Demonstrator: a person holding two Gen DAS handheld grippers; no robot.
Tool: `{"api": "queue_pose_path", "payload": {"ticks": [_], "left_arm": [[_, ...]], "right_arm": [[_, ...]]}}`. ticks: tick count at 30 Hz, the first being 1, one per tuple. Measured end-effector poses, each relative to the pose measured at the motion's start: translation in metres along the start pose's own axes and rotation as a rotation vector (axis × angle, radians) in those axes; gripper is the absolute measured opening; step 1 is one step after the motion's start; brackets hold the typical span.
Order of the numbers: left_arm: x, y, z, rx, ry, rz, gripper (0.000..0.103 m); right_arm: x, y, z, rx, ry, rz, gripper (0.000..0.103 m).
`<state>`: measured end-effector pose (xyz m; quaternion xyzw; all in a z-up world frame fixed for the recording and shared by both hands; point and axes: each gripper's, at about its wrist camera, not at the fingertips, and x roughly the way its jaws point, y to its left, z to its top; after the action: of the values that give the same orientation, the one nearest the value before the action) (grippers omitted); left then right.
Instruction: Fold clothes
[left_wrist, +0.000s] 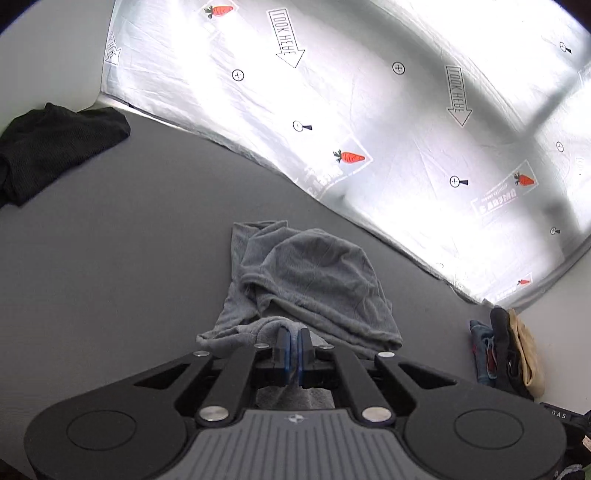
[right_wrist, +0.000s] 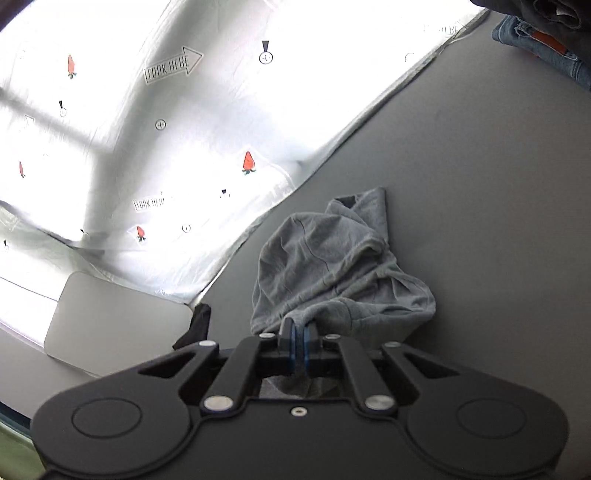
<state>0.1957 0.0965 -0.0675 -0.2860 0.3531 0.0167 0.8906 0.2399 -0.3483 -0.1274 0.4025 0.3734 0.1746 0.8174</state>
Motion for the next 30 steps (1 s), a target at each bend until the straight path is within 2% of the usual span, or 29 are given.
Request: {"api": "queue_pose_path", "payload": {"ticks": [5, 8, 11, 16, 18, 19, 22, 23, 24, 25, 26, 27, 28, 30], "left_arm": [[0.024, -0.004, 0.030, -0.031, -0.054, 0.008, 0.003], [0.042, -0.006, 0.048, -0.033, -0.074, 0.028, 0.003], [0.068, -0.006, 0.061, -0.066, -0.083, 0.050, 0.003], [0.129, -0.011, 0.095, -0.085, -0.097, 0.058, 0.003], [0.162, -0.012, 0.113, -0.087, -0.083, 0.075, 0.004], [0.182, -0.011, 0.122, -0.091, -0.069, 0.111, 0.004], [0.236, -0.007, 0.147, -0.081, -0.052, 0.250, 0.007], [0.246, -0.006, 0.155, -0.070, -0.060, 0.287, 0.011], [0.246, -0.006, 0.161, -0.069, -0.090, 0.302, 0.025], [0.243, -0.006, 0.167, -0.070, -0.125, 0.311, 0.034], [0.238, -0.007, 0.168, -0.062, -0.170, 0.308, 0.051], [0.234, -0.013, 0.166, -0.026, -0.202, 0.307, 0.060], [0.234, -0.018, 0.163, 0.024, -0.201, 0.305, 0.060], [0.244, -0.035, 0.145, 0.157, -0.147, 0.314, 0.062]], "right_arm": [[0.011, 0.002, 0.029, 0.011, -0.090, 0.020, 0.004], [0.031, 0.008, 0.045, -0.032, -0.108, 0.023, 0.004], [0.059, 0.003, 0.060, -0.010, -0.114, 0.020, 0.004], [0.116, -0.011, 0.097, 0.035, -0.130, 0.001, 0.004], [0.147, -0.017, 0.119, 0.038, -0.128, -0.022, 0.004], [0.164, -0.020, 0.129, 0.044, -0.121, -0.037, 0.004], [0.216, -0.024, 0.158, 0.036, -0.103, -0.111, 0.013], [0.231, -0.023, 0.167, 0.017, -0.106, -0.147, 0.019], [0.242, -0.019, 0.174, -0.006, -0.115, -0.175, 0.025], [0.243, -0.013, 0.178, -0.042, -0.138, -0.187, 0.047], [0.243, -0.006, 0.179, -0.085, -0.166, -0.197, 0.069], [0.244, 0.001, 0.179, -0.129, -0.186, -0.208, 0.074], [0.245, 0.005, 0.177, -0.173, -0.185, -0.221, 0.074], [0.252, 0.005, 0.166, -0.253, -0.117, -0.263, 0.076]]}}
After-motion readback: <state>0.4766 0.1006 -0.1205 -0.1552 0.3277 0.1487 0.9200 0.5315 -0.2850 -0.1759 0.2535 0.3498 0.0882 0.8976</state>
